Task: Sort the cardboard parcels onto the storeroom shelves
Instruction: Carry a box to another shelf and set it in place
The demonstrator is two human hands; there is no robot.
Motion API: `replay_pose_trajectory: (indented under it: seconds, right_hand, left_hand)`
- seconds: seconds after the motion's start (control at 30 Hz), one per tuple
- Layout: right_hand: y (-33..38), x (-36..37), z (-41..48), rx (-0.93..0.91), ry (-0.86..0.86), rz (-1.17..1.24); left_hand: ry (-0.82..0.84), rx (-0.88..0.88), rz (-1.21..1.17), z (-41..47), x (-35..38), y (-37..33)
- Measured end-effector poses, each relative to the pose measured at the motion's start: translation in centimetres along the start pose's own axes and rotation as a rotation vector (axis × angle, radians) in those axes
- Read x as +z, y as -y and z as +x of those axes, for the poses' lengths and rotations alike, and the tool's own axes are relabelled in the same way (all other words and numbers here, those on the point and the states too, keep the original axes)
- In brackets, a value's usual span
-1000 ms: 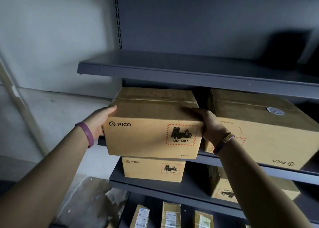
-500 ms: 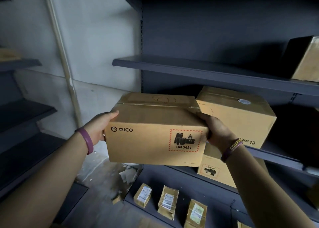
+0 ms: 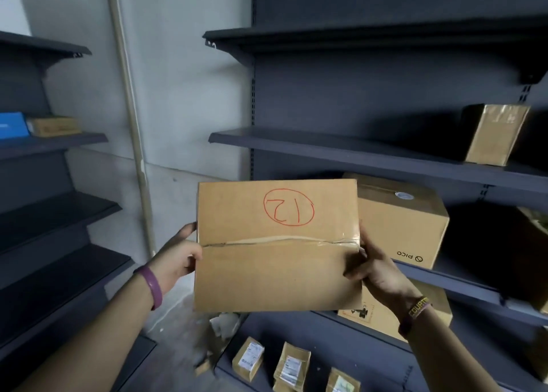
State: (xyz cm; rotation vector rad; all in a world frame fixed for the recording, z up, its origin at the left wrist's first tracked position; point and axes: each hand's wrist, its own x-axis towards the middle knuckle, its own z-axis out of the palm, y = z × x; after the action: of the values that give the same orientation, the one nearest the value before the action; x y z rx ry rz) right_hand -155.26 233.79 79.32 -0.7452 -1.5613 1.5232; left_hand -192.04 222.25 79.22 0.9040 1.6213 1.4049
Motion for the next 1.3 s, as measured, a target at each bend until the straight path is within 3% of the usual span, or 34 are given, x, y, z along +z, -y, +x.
replay_pose_trajectory:
  seconds: [0.17, 0.33, 0.5, 0.67, 0.8, 0.93, 1.03, 1.13, 1.3]
  right_hand:
    - [-1.6, 0.6, -1.1, -0.029, -0.114, -0.107]
    - [-2.6, 1.3, -1.2, -0.087, -0.173, -0.139]
    - [-1.0, 1.4, -1.1, 0.008, -0.185, 0.070]
    - [-0.7, 1.4, -1.0, 0.031, -0.095, 0.016]
    - [-1.6, 0.8, -1.1, 0.044, -0.010, 0.086]
    - [-3.1, 0.4, -1.1, -0.018, 0.124, -0.060]
    - [-3.8, 0.2, -1.0, -0.043, 0.121, -0.093]
    - [-4.1, -0.1, -1.0, -0.047, 0.095, -0.074]
    - [-2.5, 0.8, -1.7, -0.127, 0.116, -0.127]
  left_hand:
    - [-0.079, -0.175, -0.063, -0.3, -0.2, -1.2]
    - [-0.033, -0.189, -0.020, -1.2, 0.2, -0.6]
    - [0.193, -0.079, -0.152, -1.0, -1.6, 2.9]
    - [0.286, -0.057, -0.218, -1.0, -2.0, 4.1]
    - [0.170, -0.029, -0.049, -0.9, -1.6, 4.0]
    - [0.013, -0.046, 0.048, -0.2, -0.4, 5.3]
    - [-0.145, -0.074, 0.049, 0.5, 0.9, 6.1]
    - [-0.167, -0.114, -0.068, 0.9, 1.5, 6.3]
    - [-0.143, -0.062, 0.062, 0.7, 1.5, 5.7]
